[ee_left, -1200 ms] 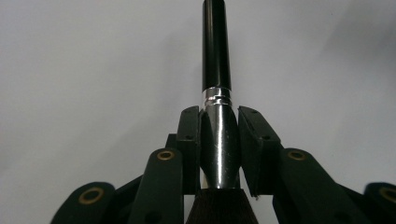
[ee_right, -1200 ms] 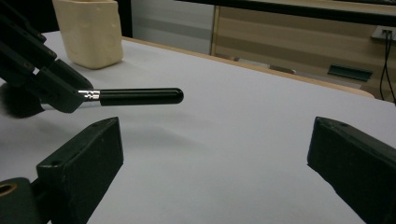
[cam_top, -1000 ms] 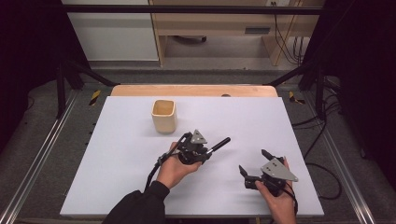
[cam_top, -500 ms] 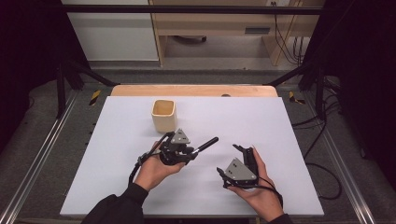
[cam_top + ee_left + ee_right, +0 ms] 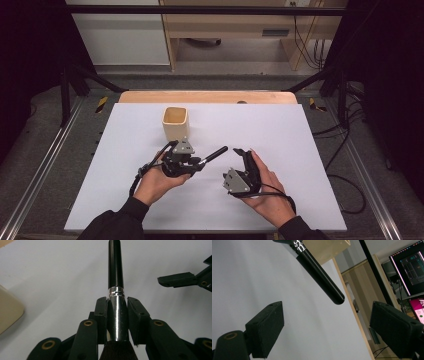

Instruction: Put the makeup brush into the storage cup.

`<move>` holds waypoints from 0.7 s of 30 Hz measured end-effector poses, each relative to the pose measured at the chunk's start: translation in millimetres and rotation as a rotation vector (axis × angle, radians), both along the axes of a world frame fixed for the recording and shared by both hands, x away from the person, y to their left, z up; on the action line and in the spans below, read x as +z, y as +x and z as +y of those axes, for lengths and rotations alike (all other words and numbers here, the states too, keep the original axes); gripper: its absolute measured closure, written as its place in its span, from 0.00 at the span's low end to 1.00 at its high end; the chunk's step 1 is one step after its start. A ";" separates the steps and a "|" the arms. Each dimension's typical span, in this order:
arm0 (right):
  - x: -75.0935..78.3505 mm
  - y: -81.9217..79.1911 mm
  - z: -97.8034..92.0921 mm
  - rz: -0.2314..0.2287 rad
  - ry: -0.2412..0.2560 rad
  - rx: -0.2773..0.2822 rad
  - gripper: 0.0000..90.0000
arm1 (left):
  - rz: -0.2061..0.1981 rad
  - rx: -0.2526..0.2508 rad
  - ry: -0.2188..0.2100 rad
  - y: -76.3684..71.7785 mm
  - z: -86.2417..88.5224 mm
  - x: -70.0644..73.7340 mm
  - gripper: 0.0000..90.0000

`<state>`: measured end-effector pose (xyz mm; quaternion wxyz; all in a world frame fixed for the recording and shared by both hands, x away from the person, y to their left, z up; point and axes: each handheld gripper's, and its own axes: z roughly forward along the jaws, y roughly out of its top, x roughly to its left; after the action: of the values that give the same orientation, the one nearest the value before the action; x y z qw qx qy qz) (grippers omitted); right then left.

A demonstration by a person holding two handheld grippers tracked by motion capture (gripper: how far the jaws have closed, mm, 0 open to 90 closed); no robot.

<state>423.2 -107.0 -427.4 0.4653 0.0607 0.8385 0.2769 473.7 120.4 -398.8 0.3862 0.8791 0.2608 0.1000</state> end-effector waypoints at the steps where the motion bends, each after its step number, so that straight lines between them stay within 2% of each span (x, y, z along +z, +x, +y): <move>1: 0.6 1.1 0.3 -0.009 -0.017 0.008 0.14 | 0.001 -0.004 0.002 -0.4 0.1 0.4 0.79; 5: 1.9 0.8 4.2 -0.038 -0.055 0.017 0.16 | 0.004 -0.022 0.012 -0.3 0.8 0.3 0.79; 12: 3.1 0.3 10.6 -0.064 -0.070 0.034 0.20 | 0.014 -0.043 0.024 -2.0 -2.3 -0.5 0.79; 14: 2.2 0.5 13.2 -0.069 -0.081 0.045 0.22 | 0.014 -0.054 0.040 -2.1 -3.0 -0.5 0.79; 18: -1.0 0.8 18.7 -0.078 -0.117 0.068 0.27 | 0.019 -0.063 0.048 -2.8 -4.5 -1.4 0.79; 21: -4.0 1.2 21.9 -0.090 -0.148 0.083 0.31 | 0.022 -0.062 0.037 -3.8 -5.6 -1.5 0.79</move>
<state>424.3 -85.1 -431.5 0.4937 -0.0213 0.8368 0.2357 469.9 114.8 -400.3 0.3696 0.8949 0.2359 0.0830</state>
